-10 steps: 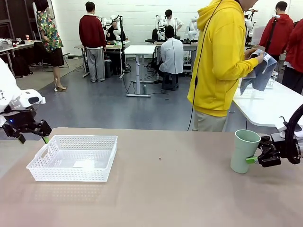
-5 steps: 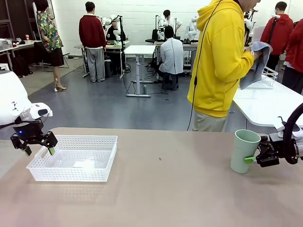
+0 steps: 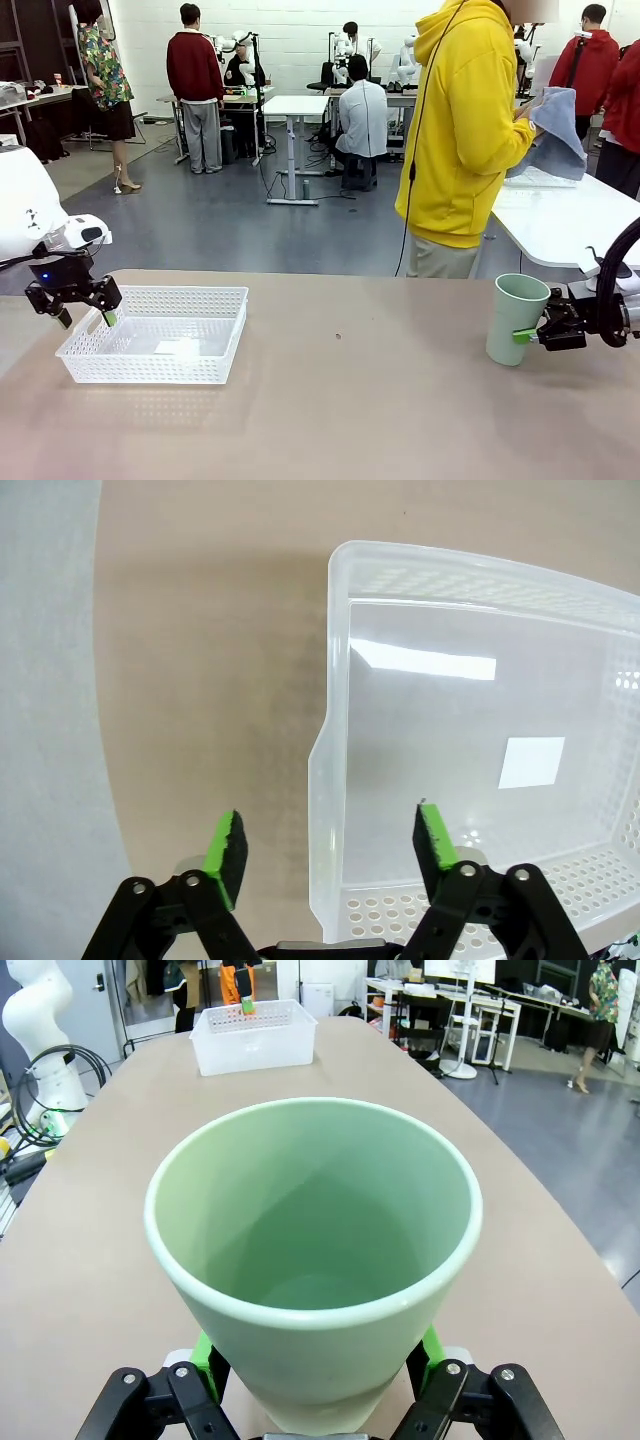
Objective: Clean and organize the cups into the basket.
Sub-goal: Pick up the Organizing basket and move it to the center of the table, then pick up the Reusable plastic cup from the right side of the table and place it inside the Organizing basket.
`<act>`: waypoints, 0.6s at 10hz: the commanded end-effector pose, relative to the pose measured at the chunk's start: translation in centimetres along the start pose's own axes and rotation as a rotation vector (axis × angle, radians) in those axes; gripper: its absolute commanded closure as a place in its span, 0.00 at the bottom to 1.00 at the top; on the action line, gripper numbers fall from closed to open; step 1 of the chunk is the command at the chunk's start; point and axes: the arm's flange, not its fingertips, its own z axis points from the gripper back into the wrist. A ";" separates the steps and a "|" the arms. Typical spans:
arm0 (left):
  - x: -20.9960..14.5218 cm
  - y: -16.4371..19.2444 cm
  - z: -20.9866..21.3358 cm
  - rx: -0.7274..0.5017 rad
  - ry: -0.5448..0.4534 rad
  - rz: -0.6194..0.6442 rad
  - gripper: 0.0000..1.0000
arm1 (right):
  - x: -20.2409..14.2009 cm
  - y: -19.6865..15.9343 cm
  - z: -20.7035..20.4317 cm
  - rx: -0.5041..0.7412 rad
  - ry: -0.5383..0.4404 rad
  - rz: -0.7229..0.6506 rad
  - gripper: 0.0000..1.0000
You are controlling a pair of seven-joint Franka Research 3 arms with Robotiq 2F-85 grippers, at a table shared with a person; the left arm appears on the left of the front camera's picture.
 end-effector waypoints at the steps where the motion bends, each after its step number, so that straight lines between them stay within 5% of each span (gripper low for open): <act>1: 0.2 -0.1 0.0 -0.009 0.011 -0.002 1.00 | -0.2 -0.4 -0.3 -0.015 -0.032 0.008 0.64; 2: 0.3 0.2 0.2 -0.013 0.008 0.002 0.65 | -0.2 -0.4 -0.4 -0.015 -0.029 0.008 1.00; 3: 0.4 0.4 0.4 -0.018 0.009 0.007 1.00 | -0.2 -0.4 -0.6 -0.014 -0.026 0.006 1.00; 4: 0.4 0.6 0.4 -0.018 0.010 0.010 1.00 | -0.1 -0.4 -0.7 -0.016 -0.023 0.005 1.00; 5: 0.3 0.6 0.5 -0.016 0.017 0.012 1.00 | -0.2 -0.4 -0.8 -0.020 -0.019 0.002 0.76; 6: 0.3 0.5 0.5 -0.017 0.024 0.016 1.00 | -0.2 -0.3 -0.8 -0.021 -0.019 0.002 0.76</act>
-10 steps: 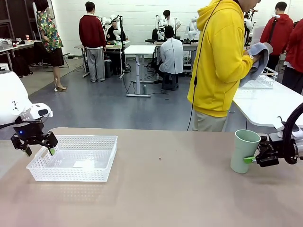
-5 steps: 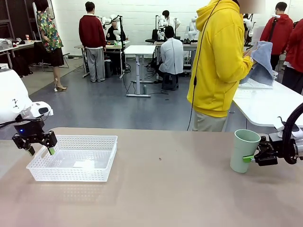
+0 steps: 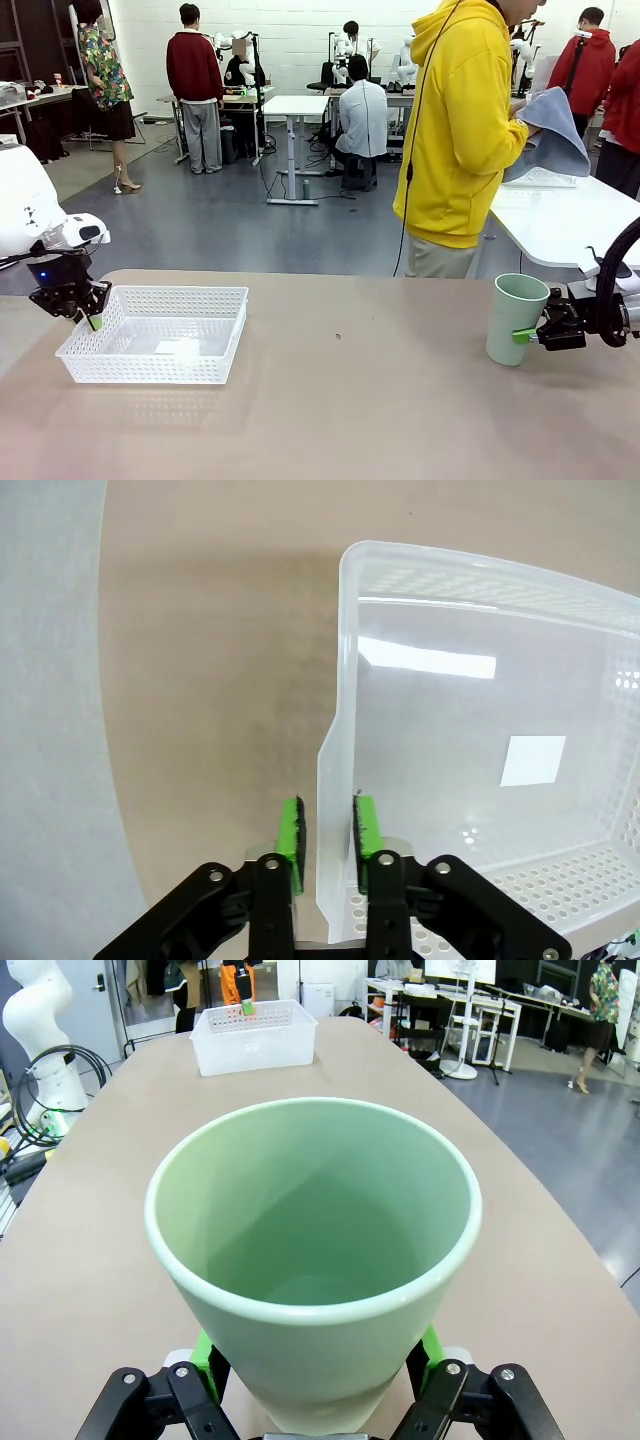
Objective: Clean and organize the cups into the basket.
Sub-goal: Pick up the Organizing basket and move it to the center of the table, then pick up the Reusable plastic cup from the right side of the table and place it inside the Organizing basket.
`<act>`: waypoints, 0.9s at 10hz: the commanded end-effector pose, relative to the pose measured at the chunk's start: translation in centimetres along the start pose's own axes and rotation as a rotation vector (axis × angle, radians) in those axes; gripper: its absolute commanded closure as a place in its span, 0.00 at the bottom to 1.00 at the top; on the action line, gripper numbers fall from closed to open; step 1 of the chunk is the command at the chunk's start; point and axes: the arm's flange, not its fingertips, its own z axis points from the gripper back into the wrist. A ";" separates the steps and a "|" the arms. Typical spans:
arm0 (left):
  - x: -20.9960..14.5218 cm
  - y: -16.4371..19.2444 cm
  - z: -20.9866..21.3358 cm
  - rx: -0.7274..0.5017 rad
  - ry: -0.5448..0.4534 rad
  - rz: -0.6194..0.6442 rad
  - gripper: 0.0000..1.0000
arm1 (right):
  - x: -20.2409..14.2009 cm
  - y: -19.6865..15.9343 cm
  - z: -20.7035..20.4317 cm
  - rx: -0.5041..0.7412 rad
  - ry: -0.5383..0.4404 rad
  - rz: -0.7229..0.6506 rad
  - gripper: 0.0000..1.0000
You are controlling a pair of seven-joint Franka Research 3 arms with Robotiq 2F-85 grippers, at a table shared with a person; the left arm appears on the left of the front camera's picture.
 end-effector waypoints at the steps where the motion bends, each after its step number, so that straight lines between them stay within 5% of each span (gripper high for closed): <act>1: 0.3 0.2 0.3 -0.018 0.018 0.009 1.00 | -0.2 -0.3 -0.7 -0.024 -0.018 0.002 1.00; 2: 0.3 0.1 0.4 -0.017 0.016 0.009 1.00 | -0.3 -0.3 -0.6 -0.025 -0.021 0.001 0.76; 3: 0.4 0.0 0.6 -0.005 0.006 0.010 1.00 | -0.4 -0.4 -0.4 -0.028 -0.023 0.000 1.00; 5: 0.5 -0.1 0.8 -0.008 0.006 0.024 1.00 | -0.2 -0.3 0.0 -0.027 -0.033 0.011 1.00; 6: 0.5 -0.3 0.7 0.009 0.014 0.044 1.00 | -0.1 -0.3 0.1 -0.037 -0.034 0.002 0.76; 9: 0.4 -2.7 2.5 -0.055 0.002 0.047 1.00 | 4.5 1.5 1.8 -0.102 -0.047 0.015 0.75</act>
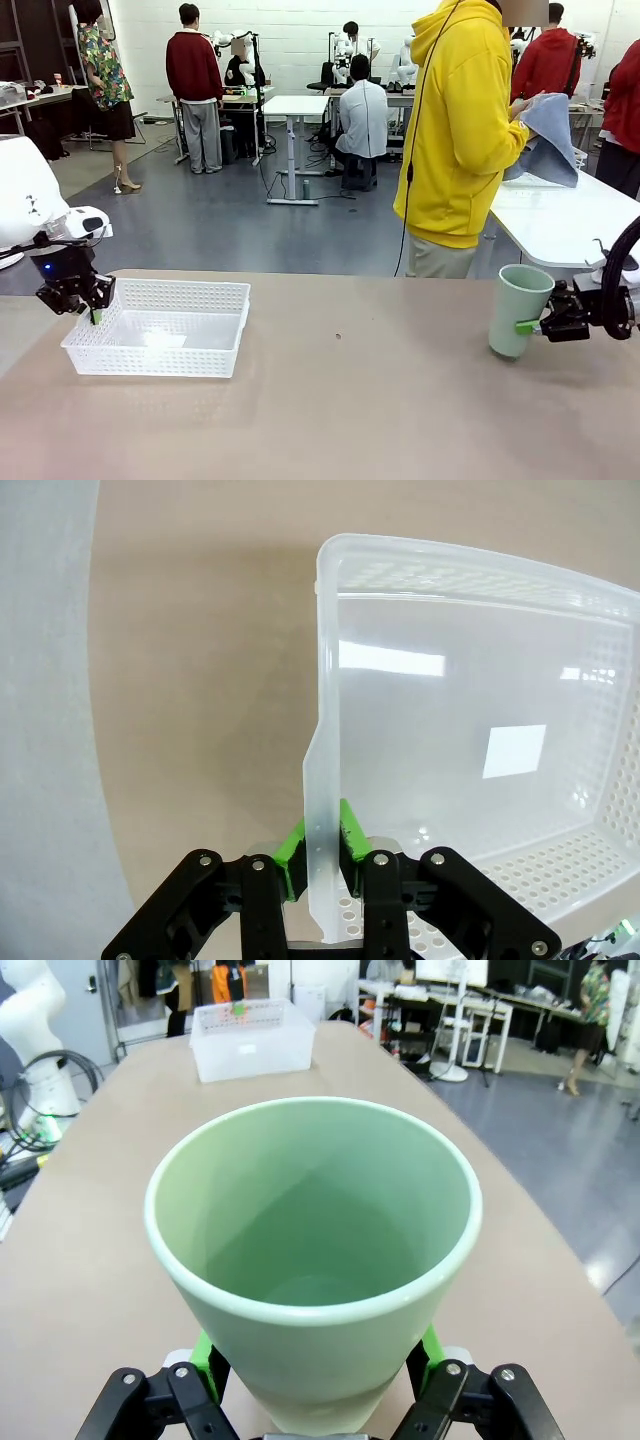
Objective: Clean and organize the cups into the basket.
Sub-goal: Pick up the Organizing basket and move it to the center of the table, then pick up the Reusable plastic cup from the right side of the table and place it inside the Organizing basket.
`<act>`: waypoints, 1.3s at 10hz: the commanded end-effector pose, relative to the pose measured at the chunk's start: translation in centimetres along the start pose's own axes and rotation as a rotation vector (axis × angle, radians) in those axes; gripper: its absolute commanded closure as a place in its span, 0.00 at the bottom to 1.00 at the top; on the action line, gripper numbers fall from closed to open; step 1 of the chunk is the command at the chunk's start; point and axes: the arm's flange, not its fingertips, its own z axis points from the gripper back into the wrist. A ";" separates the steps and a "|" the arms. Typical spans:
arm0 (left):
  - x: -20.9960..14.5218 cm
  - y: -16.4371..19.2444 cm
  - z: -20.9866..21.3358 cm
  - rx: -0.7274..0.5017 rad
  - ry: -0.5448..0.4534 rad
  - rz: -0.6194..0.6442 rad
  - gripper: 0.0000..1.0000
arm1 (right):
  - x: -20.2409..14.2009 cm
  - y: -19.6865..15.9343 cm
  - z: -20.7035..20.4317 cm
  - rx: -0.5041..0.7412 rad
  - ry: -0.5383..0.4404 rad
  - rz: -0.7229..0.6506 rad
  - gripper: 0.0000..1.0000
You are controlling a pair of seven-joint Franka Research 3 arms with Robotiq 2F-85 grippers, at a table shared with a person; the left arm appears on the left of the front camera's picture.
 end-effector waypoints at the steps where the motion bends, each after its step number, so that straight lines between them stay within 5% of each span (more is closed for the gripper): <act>1: -0.4 -3.3 1.6 -0.052 -0.017 0.001 1.00 | 5.1 2.4 1.7 -0.089 -0.059 0.033 0.75; 8: -2.1 -14.9 2.6 -0.101 -0.056 -0.070 1.00 | 17.4 6.5 3.7 -0.220 -0.039 0.169 0.75; 13: -3.1 -25.9 2.4 -0.087 -0.120 -0.054 1.00 | 21.0 7.5 2.1 -0.281 -0.012 0.200 0.75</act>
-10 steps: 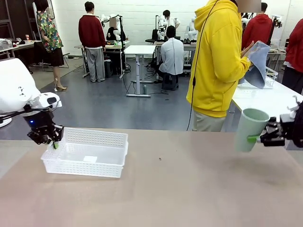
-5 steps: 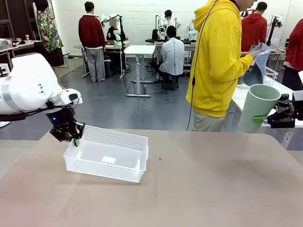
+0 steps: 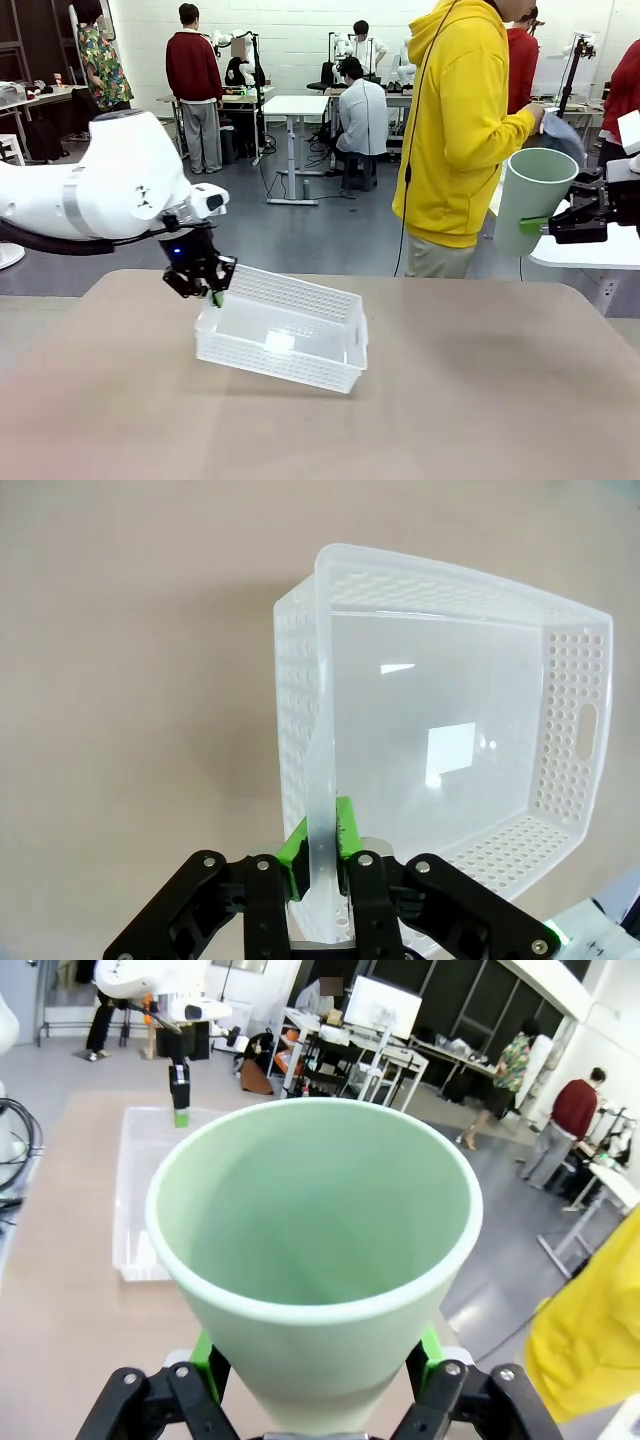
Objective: Clean and organize the cups into the basket.
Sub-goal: Pick up the Organizing basket and move it to the center of the table, then pick up the Reusable plastic cup from the right side of the table and place it inside the Organizing basket.
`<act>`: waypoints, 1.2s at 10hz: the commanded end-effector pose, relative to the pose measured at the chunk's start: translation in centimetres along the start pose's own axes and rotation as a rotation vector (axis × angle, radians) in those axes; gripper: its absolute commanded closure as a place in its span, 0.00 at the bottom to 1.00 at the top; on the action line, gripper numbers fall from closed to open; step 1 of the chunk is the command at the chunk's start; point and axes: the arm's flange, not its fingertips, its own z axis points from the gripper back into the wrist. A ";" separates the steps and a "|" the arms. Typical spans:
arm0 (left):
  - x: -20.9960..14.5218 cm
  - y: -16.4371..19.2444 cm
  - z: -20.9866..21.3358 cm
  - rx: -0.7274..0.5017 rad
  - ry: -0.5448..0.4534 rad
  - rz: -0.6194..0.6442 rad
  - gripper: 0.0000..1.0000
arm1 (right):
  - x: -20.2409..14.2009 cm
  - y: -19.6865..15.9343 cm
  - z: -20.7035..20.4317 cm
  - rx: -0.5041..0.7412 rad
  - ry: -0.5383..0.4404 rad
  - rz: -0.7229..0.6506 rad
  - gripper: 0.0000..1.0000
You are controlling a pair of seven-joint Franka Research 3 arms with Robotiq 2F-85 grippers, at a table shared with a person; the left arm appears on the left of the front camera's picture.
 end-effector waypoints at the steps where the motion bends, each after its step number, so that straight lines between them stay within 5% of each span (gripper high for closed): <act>1: 0.8 -3.4 -1.1 0.031 -0.026 0.025 1.00 | 0.4 1.4 -1.2 -0.042 -0.006 -0.017 0.75; 4: 1.3 -4.5 -5.0 0.055 -0.041 -0.002 1.00 | 0.2 1.9 -2.1 -0.034 0.006 -0.022 0.75; 5: -1.2 -9.8 -4.2 0.047 -0.028 -0.015 1.00 | 0.1 1.9 -2.2 -0.028 0.008 -0.026 0.75; 7: -1.9 -11.6 -5.2 0.017 -0.016 -0.029 1.00 | -0.1 1.8 -2.2 -0.036 0.010 -0.037 0.75; 12: -2.9 -12.6 -4.6 -0.006 -0.001 -0.046 1.00 | -0.6 1.4 -1.3 -0.014 0.032 -0.027 0.75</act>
